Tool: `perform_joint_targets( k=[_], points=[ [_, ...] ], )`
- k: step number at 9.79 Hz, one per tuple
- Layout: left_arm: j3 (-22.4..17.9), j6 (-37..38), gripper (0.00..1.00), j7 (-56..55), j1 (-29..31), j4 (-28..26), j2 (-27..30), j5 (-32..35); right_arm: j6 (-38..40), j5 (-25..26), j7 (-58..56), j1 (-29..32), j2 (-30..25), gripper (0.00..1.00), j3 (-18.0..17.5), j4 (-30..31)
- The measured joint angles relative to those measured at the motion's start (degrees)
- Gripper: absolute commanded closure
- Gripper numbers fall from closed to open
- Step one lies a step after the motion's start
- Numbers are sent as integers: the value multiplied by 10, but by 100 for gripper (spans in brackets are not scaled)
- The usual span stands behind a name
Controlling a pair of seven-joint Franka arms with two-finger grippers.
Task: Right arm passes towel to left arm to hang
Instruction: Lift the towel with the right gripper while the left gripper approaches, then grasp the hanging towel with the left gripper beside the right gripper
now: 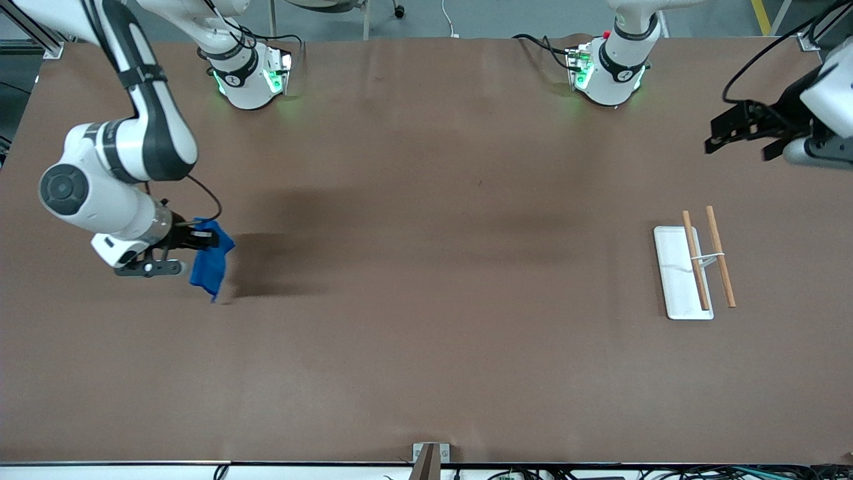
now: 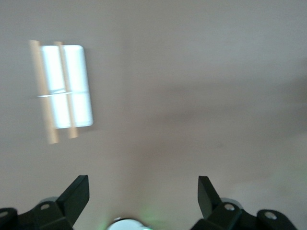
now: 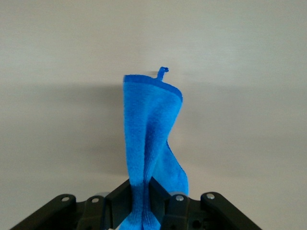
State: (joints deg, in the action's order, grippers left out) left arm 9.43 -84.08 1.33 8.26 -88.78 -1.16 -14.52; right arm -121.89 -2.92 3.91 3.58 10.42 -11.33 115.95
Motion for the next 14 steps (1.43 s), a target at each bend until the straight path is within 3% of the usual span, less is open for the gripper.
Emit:
perform_joint_targets(
  k=[2,5,7,9,11,14],
  points=[
    [-1,-53,0,3,12,-7,-66,-138,-4,-106,13,-5,-1,100,-58,-30],
    [8,-76,0,16,2,-21,-151,-316,-16,-222,88,-9,1,100,-149,-92],
    [19,-77,0,78,-3,-28,-203,-434,-86,-299,114,-19,20,100,-203,-110],
    [41,-75,0,131,-5,-42,-249,-539,-194,-376,115,-52,60,100,-233,-119],
    [66,-44,0,140,-8,-53,-294,-623,-282,-456,116,-104,95,100,-241,-141],
    [87,-12,0,225,-9,-58,-377,-668,-327,-546,117,-153,111,100,-242,-190]
  ],
)
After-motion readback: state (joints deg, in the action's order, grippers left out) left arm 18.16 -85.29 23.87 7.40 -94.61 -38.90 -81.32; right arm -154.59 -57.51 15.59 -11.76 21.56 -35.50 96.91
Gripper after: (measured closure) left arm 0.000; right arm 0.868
